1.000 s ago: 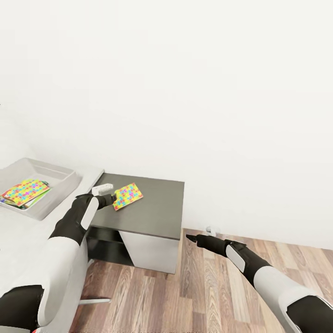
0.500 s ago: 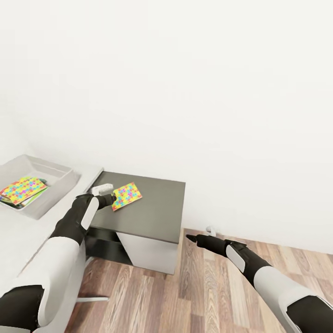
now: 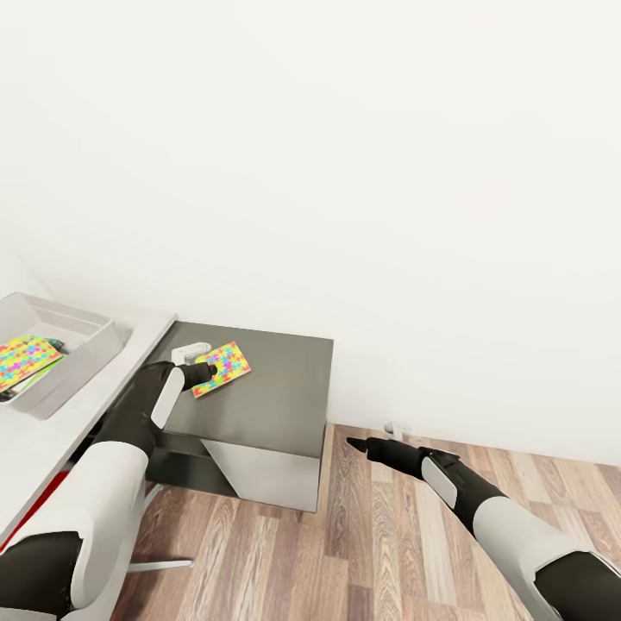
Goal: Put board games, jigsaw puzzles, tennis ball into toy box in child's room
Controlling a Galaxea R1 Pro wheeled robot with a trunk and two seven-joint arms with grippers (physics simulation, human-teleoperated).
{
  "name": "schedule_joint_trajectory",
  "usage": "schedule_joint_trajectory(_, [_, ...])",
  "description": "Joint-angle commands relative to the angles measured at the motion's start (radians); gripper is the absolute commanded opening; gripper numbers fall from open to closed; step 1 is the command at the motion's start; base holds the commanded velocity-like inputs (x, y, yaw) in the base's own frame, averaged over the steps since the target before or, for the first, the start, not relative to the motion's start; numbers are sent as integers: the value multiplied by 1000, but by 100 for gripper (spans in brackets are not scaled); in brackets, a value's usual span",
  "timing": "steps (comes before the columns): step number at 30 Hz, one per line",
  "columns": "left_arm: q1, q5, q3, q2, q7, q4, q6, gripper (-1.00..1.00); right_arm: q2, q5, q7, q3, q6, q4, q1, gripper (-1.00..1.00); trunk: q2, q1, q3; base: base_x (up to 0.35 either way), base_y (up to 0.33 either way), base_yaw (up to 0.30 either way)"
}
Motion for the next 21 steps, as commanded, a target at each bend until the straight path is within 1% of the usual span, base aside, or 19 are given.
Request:
schedule_joint_trajectory(1, [-1, 11, 0, 0, 8, -1, 4, 100, -1, -9, 1, 4, 6, -1, -1, 100, -2, 1, -2, 2, -3, -15])
schedule_joint_trajectory(13, [-1, 11, 0, 0, 8, -1, 4, 100, -1, -9, 0, 5, 6, -1, -1, 100, -2, 1, -2, 5, -1, -3])
schedule_joint_trajectory(21, [-1, 10, 0, -1, 8, -1, 4, 100, -1, -9, -1, 5, 6, -1, -1, 100, -2, 1, -2, 94, 0, 0])
